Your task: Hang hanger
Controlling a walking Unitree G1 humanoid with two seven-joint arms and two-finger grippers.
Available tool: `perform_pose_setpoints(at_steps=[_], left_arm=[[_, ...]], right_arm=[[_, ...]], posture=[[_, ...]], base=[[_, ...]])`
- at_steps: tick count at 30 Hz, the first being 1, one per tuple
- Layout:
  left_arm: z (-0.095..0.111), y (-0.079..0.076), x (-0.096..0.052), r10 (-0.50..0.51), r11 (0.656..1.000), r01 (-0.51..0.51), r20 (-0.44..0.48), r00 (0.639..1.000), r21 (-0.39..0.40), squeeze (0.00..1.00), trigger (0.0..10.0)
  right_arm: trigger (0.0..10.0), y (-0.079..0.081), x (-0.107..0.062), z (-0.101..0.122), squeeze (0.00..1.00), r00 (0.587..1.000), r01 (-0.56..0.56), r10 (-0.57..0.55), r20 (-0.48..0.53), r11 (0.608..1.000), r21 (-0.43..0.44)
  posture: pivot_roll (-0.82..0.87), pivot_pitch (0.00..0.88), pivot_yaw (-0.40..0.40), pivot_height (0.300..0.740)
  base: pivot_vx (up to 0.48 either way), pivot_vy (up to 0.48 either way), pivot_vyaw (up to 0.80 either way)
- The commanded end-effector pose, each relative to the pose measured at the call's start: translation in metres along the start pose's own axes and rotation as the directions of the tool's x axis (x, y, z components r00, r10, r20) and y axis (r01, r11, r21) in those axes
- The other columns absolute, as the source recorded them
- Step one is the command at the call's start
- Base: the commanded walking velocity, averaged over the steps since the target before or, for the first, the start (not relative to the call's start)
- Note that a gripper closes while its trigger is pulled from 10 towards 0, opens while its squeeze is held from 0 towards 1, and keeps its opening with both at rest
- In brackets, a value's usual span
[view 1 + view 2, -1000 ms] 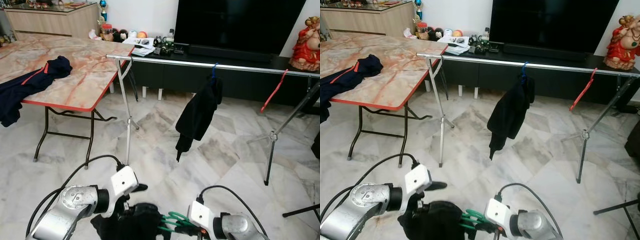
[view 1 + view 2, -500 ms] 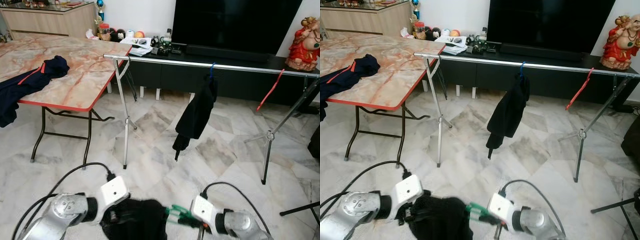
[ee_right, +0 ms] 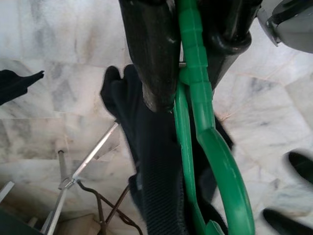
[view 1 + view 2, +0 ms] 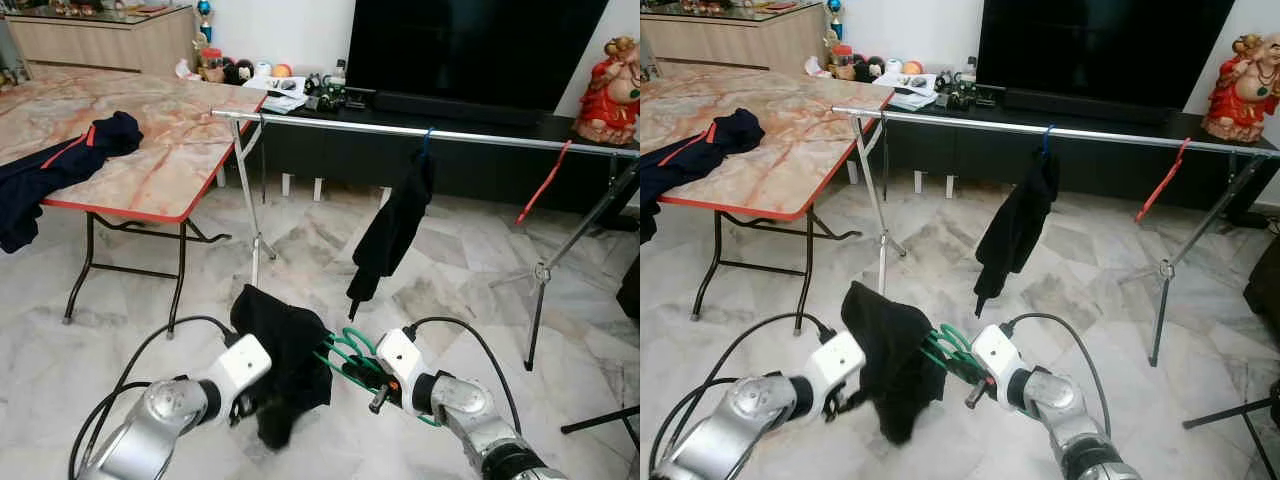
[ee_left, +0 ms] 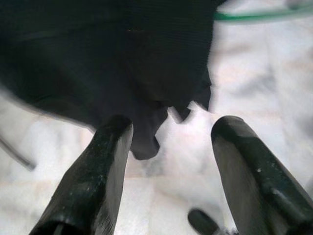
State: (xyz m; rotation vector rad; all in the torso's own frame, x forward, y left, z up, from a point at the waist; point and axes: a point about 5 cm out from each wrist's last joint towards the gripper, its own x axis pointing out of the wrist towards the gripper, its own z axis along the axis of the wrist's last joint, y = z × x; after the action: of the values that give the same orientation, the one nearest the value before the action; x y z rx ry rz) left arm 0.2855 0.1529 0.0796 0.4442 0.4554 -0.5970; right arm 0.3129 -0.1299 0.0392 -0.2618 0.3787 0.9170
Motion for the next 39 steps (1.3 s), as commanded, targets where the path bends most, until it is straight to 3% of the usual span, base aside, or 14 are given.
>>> perform_pose_setpoints(at_steps=[1, 6, 8, 12, 15, 23, 26, 31, 39], left_arm=[[-0.002, 0.012, 0.004, 0.109, 0.994, -0.109, -0.030, 0.994, -0.023, 0.00, 10.0], [0.002, 0.009, 0.013, 0.095, 0.990, -0.099, -0.049, 0.994, -0.103, 0.00, 10.0], [0.003, 0.009, 0.014, 0.068, 0.995, -0.072, -0.055, 0.996, -0.073, 0.00, 10.0], [0.019, 0.009, 0.015, 0.011, 1.000, -0.010, 0.026, 1.000, -0.030, 0.00, 10.0], [0.029, 0.008, 0.021, 0.041, 0.999, -0.040, 0.060, 0.997, -0.021, 0.00, 10.0], [0.043, 0.004, 0.026, 0.077, 0.997, -0.078, 0.092, 0.993, 0.008, 0.00, 10.0], [0.048, 0.008, 0.031, 0.181, 0.983, -0.184, 0.093, 0.979, 0.015, 0.00, 10.0], [0.055, 0.010, 0.034, 0.270, 0.960, -0.276, 0.111, 0.956, 0.047, 0.00, 10.0], [0.059, 0.009, 0.038, 0.300, 0.952, -0.306, 0.117, 0.947, 0.033, 0.00, 10.0]], right_arm=[[0.0, -0.007, 0.002, 0.019, 0.00, 0.999, 0.000, 0.002, 0.046, 0.999, -0.036], [0.0, -0.013, 0.004, 0.028, 0.00, 0.999, 0.018, -0.016, 0.044, 0.999, -0.038], [0.0, -0.016, 0.004, 0.031, 0.00, 0.999, 0.026, -0.025, 0.031, 0.999, -0.045], [0.0, -0.033, 0.005, 0.051, 0.00, 0.988, 0.152, -0.151, 0.034, 0.988, -0.019], [0.0, -0.039, 0.007, 0.066, 0.00, 0.979, 0.188, -0.190, 0.074, 0.981, 0.035], [0.0, -0.037, 0.011, 0.082, 0.00, 0.978, 0.166, -0.171, 0.123, 0.985, 0.052], [0.0, -0.033, 0.014, 0.084, 0.00, 0.981, 0.144, -0.149, 0.126, 0.988, 0.050], [0.0, -0.030, 0.014, 0.082, 0.00, 0.983, 0.127, -0.132, 0.126, 0.991, 0.048], [0.0, -0.027, 0.014, 0.087, 0.00, 0.984, 0.092, -0.098, 0.146, 0.995, 0.045]], posture=[[0.23, 0.000, -0.087, 0.740], [0.23, 0.000, -0.090, 0.740], [0.23, 0.000, -0.091, 0.740], [0.22, 0.000, -0.091, 0.740], [0.22, 0.000, -0.090, 0.740], [0.21, 0.000, -0.091, 0.740], [0.21, 0.000, -0.090, 0.740], [0.20, 0.000, -0.089, 0.740], [0.20, 0.000, -0.087, 0.740]], base=[[0.000, 0.000, 0.00], [0.000, 0.000, 0.00], [0.000, 0.000, 0.00], [0.000, 0.000, 0.00], [0.000, 0.000, 0.00], [0.000, 0.000, 0.00], [0.000, 0.000, 0.00], [0.000, 0.000, 0.00], [0.000, 0.000, 0.00]])
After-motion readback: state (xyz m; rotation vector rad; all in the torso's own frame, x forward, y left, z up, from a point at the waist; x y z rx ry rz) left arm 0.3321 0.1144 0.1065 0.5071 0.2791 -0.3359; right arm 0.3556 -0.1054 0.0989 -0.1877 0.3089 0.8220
